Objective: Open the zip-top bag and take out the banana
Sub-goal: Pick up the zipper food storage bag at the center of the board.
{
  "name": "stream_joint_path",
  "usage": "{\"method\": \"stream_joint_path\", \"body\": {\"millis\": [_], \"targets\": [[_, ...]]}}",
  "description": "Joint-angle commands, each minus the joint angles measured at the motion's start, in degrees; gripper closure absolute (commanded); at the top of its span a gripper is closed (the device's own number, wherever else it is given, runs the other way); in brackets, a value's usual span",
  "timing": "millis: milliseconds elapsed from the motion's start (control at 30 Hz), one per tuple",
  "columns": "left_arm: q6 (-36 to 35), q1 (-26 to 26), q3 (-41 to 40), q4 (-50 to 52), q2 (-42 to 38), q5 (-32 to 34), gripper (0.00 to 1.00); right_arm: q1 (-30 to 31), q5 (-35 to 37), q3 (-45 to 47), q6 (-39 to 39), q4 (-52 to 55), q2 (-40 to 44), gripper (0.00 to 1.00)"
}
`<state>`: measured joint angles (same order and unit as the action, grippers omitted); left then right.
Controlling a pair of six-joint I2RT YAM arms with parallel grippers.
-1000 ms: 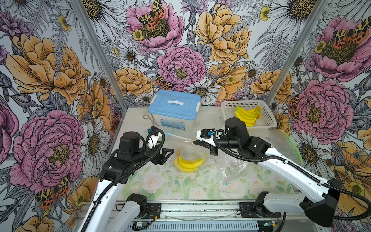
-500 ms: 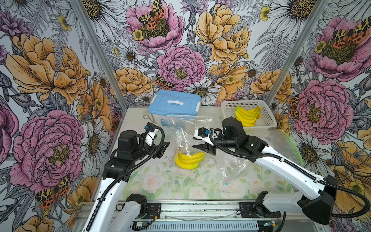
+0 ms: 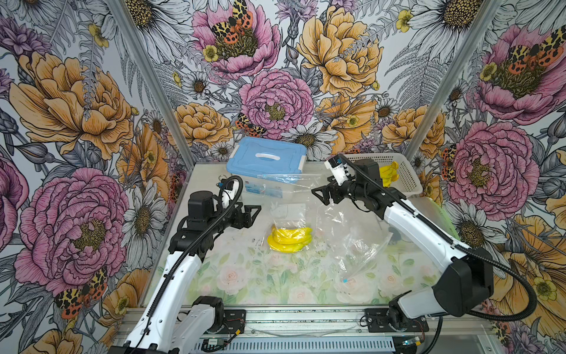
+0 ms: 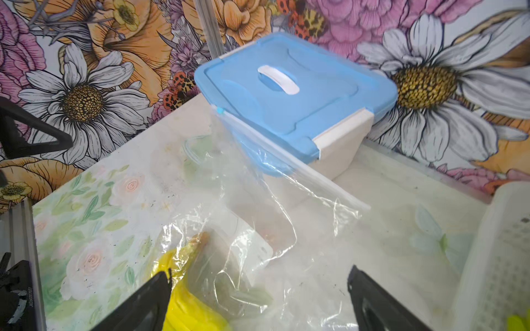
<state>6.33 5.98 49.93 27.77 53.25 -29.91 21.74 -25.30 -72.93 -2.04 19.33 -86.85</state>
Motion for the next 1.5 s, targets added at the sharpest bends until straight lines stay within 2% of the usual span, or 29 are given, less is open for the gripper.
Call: {"method": "stream_joint_path", "body": {"millis": [0, 267, 467, 533, 667, 800, 900, 933, 1000, 1033, 1067, 1300, 1467], "targets": [[3.2, -1.5, 0.0, -2.7, -0.6, -1.5, 0.1, -1.8, -5.0, -1.9, -3.1, -6.8, -4.3, 0.01], [2.6, -3.3, -2.4, -1.7, -0.4, -1.2, 0.09, -5.1, -8.8, -11.2, -3.2, -8.1, -16.3, 0.01], [2.5, -3.8, -2.6, -1.1, 0.0, -1.1, 0.09, -6.7, -10.0, -13.2, -3.9, -8.2, -19.8, 0.02], [2.4, -4.0, -2.6, -1.1, 0.3, -1.1, 0.09, -7.1, -13.3, -14.1, -4.3, -8.2, -21.2, 0.03], [2.5, -4.1, -2.5, -1.0, 0.7, -1.8, 0.09, -7.0, -24.6, -15.7, -4.5, -10.0, -24.8, 0.07], [2.5, -4.2, -2.2, -0.7, 1.1, -1.9, 0.09, -7.0, -30.6, -15.4, -4.6, -12.8, -26.7, 0.14], [2.4, -4.2, -2.0, -0.7, 1.4, -2.2, 0.1, -6.9, -32.2, -14.2, -4.9, -16.0, -26.4, 0.25], [2.4, -4.2, -2.0, -0.8, 1.5, -2.3, 0.1, -7.0, -32.7, -12.1, -7.2, -20.8, -25.8, 0.33], [2.2, -4.2, -2.0, -0.8, 1.6, -2.4, 0.1, -7.0, -33.1, -8.0, -11.9, -31.9, -24.0, 0.6], [2.0, -4.4, -2.1, -0.7, 1.6, -2.7, 0.1, -7.0, -32.8, -6.3, -13.3, -35.3, -23.0, 0.78], [1.8, -4.3, -2.4, -1.2, 1.6, -3.6, 0.1, -6.9, -33.0, -5.0, -13.8, -37.4, -21.9, 1.0], [-1.7, -4.2, -8.3, -10.5, -0.3, -12.8, 0.1, -3.8, -33.9, 2.5, -9.7, -38.8, -8.9, 1.0], [-5.8, -4.0, -10.8, -15.6, -0.4, -14.3, 0.1, -0.8, -33.0, 6.5, -1.2, -30.4, 2.3, 1.0]]}}
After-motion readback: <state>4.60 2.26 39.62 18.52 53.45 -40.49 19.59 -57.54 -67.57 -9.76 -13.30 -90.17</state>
